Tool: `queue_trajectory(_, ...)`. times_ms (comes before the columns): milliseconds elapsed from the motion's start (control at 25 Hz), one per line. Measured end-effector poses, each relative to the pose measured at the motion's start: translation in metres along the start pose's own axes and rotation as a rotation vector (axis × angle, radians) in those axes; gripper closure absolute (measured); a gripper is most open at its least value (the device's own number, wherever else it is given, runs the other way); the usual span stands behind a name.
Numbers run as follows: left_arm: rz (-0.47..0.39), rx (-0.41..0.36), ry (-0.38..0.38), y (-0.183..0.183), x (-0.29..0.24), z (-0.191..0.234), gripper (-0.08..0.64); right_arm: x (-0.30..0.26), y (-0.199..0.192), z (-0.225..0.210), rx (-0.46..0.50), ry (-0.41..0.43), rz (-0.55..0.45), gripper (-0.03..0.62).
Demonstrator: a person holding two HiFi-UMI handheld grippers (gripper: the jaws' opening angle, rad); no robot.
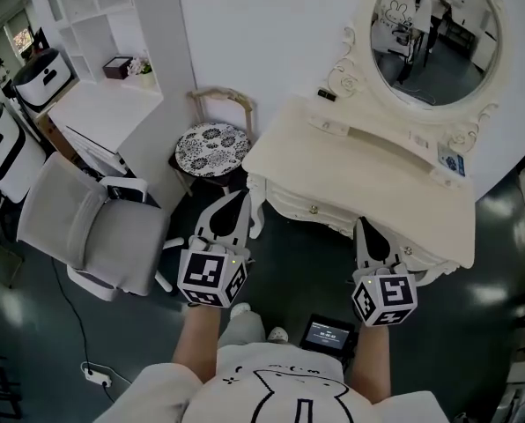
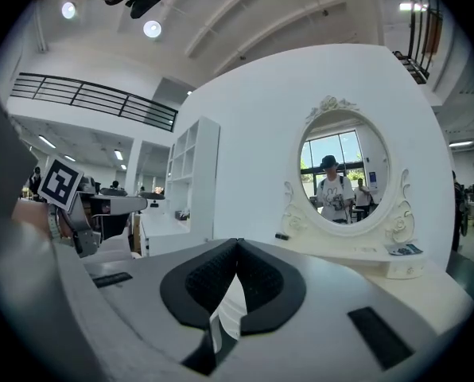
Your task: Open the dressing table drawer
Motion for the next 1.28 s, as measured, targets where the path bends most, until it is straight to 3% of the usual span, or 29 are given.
queue_trajectory(480,0.01,0.014,-0.033,-0.004,-0.085,0.06,0.533,-0.091,0.0,-0.008,0.033,-0.023,0.041,0.578)
queue_trajectory(960,0.011,0.021,-0.126,0.004,-0.188,0.153,0.533,-0.205,0.022,0.002,0.052,-0.122,0.012,0.578)
queue_trajectory(1280,0.042,0.025,-0.194,-0.005,-0.236,0.194,0.533,-0.249,0.017,-0.004,-0.08,-0.24,0.011,0.578)
Point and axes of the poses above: the fingertips, and each gripper's own axes: x backward along the fingers, z to its left, y out of its top, the point moved 4 cm from there along x, backward along the fingers
